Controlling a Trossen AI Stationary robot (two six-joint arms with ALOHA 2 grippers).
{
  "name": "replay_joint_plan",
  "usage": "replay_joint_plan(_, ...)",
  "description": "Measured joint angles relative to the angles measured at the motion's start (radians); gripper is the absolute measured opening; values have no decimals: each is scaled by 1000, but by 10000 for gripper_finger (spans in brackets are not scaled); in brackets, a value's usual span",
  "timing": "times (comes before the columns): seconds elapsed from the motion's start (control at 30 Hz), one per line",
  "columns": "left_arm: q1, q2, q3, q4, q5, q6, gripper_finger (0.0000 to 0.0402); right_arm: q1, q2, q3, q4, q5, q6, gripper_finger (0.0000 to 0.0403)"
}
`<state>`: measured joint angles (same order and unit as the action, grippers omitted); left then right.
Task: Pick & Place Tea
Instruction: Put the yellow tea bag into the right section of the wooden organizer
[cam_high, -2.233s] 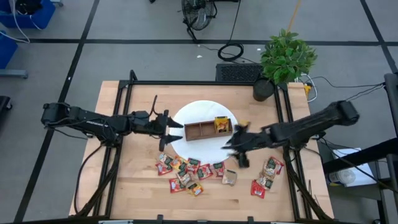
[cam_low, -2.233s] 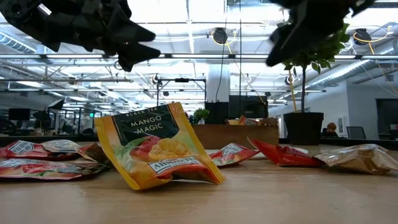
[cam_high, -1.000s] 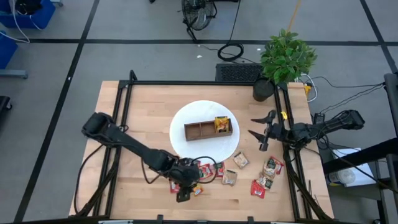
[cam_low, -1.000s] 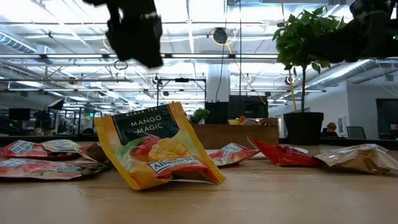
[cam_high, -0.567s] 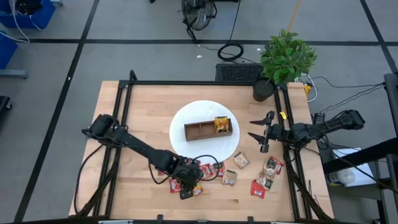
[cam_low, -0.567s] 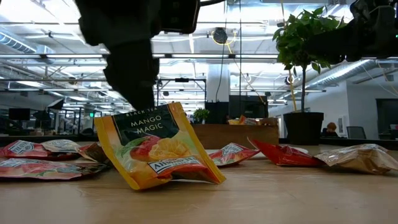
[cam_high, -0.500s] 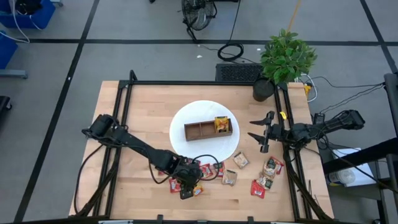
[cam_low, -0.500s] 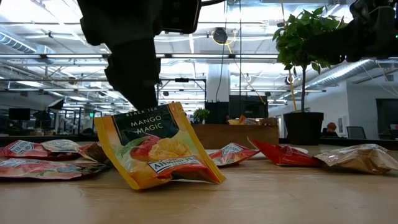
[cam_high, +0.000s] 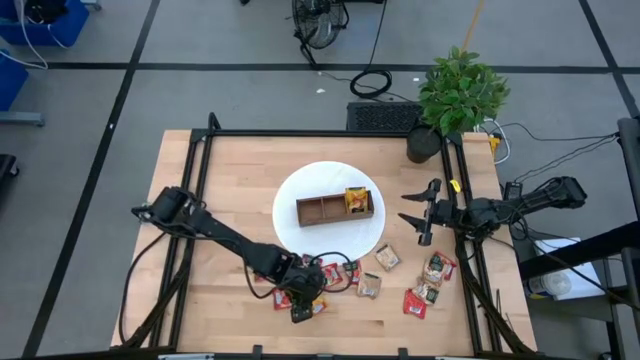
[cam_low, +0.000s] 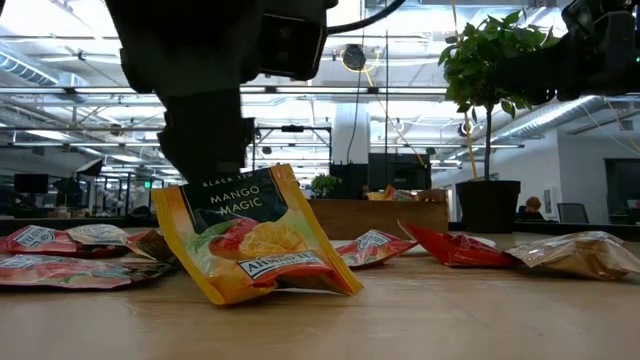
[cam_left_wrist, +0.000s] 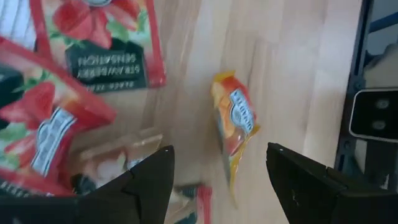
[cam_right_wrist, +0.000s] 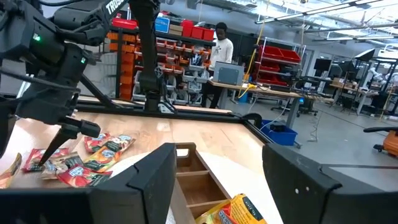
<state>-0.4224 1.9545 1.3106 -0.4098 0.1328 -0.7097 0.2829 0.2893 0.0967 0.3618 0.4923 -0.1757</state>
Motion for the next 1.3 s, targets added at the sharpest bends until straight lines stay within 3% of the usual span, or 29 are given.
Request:
replay_joint_plan(0.27, 3, -2, 0, -13, -10, 5, 251, 0, 0, 0, 0, 0, 0, 219)
replay_joint_plan(0.37, 3, 0, 0, -15, -9, 4, 230, 0, 0, 0, 0, 0, 0, 219)
replay_joint_plan(0.8, 4, 1, 0, 12, -1, 92, 12, 0, 0, 0, 0, 0, 0, 219)
replay_joint_plan(1.1, 6, -8, 11, -36, -1, 103, 3, 0, 0, 0, 0, 0, 6, 219)
replay_joint_plan(1.3, 9, -26, 197, -378, -115, 177, 2, 0, 6, 0, 3, -1, 25, 219)
